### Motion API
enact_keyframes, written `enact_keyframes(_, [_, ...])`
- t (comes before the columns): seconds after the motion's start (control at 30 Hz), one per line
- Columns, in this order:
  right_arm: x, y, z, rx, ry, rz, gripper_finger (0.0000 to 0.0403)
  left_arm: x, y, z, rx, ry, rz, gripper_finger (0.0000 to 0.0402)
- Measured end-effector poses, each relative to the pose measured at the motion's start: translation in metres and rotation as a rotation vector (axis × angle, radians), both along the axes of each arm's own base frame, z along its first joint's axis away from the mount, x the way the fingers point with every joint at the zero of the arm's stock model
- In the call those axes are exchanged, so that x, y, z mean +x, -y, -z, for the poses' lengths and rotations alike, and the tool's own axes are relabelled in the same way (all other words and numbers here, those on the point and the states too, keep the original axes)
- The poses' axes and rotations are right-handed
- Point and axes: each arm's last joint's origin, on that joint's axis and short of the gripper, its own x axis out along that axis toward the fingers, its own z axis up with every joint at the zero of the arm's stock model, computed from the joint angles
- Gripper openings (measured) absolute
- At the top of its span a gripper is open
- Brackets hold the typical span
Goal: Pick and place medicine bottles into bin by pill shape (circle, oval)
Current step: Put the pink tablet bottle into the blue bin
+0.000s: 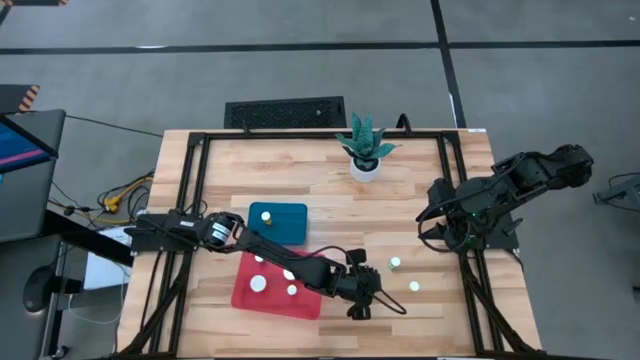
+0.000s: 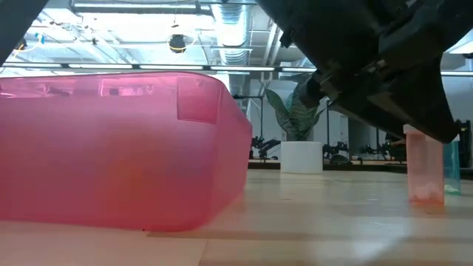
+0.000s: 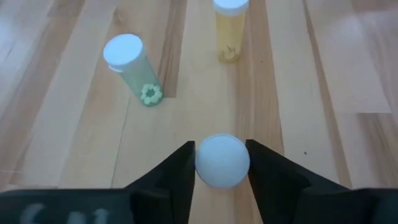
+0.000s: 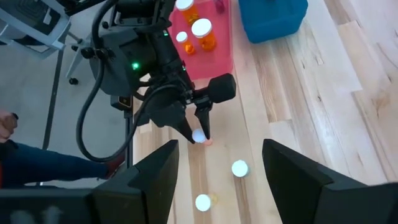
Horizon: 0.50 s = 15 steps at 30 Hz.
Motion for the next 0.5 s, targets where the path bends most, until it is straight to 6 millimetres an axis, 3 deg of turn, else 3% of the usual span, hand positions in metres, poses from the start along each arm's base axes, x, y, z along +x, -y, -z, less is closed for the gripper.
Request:
enact_keyframes(0.33, [0.0,0.0,0.0,-0.004,0.001,-0.004,0.024,0.001,0.0,-0.003,-0.051,0.007,-0.037,0.0115])
enact_keyframes(0.5, [0.0,0.0,0.0,-0.013,0.004,-0.013,0.024,0.001,-0.001,-0.026,-0.093,0.066,-0.113,0.0117])
